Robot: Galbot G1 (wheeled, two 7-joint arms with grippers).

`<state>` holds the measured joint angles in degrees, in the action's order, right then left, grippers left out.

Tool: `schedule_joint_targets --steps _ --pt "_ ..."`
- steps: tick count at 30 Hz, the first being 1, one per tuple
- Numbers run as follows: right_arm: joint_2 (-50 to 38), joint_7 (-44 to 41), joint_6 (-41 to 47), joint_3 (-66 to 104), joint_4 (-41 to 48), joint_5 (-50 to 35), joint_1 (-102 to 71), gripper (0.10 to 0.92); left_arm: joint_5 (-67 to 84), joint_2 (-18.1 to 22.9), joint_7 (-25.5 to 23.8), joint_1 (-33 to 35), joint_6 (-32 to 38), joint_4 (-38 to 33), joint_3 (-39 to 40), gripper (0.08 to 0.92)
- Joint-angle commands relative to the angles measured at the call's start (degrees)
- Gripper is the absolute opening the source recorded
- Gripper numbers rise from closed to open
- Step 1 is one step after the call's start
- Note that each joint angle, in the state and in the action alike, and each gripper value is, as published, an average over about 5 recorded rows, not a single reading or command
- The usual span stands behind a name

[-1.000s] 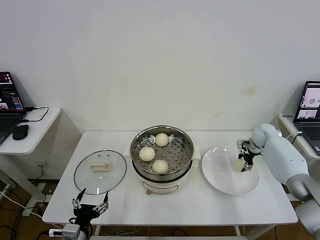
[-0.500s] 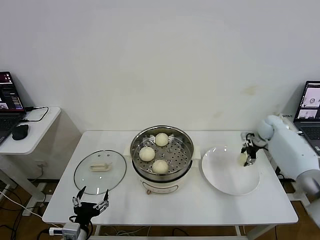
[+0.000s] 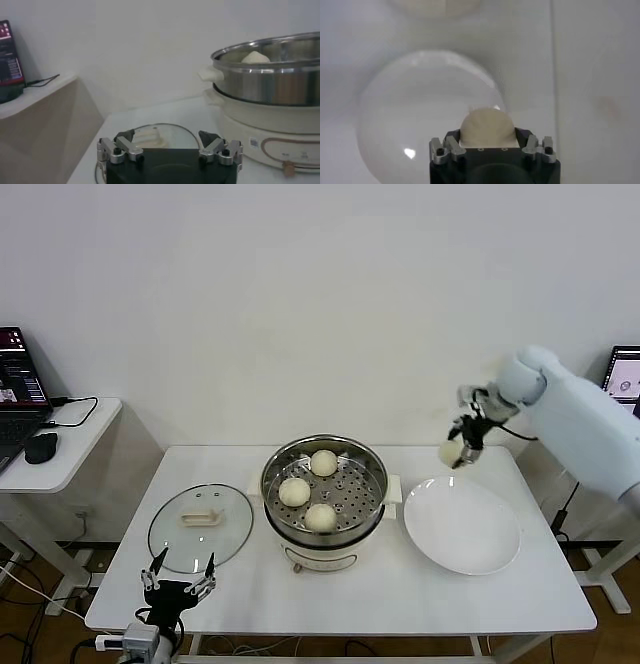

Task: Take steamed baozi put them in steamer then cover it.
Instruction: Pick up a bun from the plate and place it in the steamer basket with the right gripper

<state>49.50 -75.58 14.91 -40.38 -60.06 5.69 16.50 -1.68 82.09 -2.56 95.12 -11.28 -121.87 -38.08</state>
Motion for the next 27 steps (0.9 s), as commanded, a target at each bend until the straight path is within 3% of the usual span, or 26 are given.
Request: schedule_joint_targets --steps 1,10,27 --pt "5.4 -0.91 8.81 -18.59 -6.49 -20.06 18.86 0.679 0.36 -0.03 0.12 -0.13 0.08 -1.13 -0.25 0.823" --pt "12.72 -0.64 12.27 -24.79 -7.0 -23.36 18.09 0.679 0.85 -1.01 -0.23 0.3 -0.22 -2.76 -0.48 0.823" --pt "21.22 0.43 12.7 -24.64 -0.08 -18.65 9.54 0.671 2.63 -1.18 -0.52 -0.76 -0.14 -2.41 -0.09 0.823"
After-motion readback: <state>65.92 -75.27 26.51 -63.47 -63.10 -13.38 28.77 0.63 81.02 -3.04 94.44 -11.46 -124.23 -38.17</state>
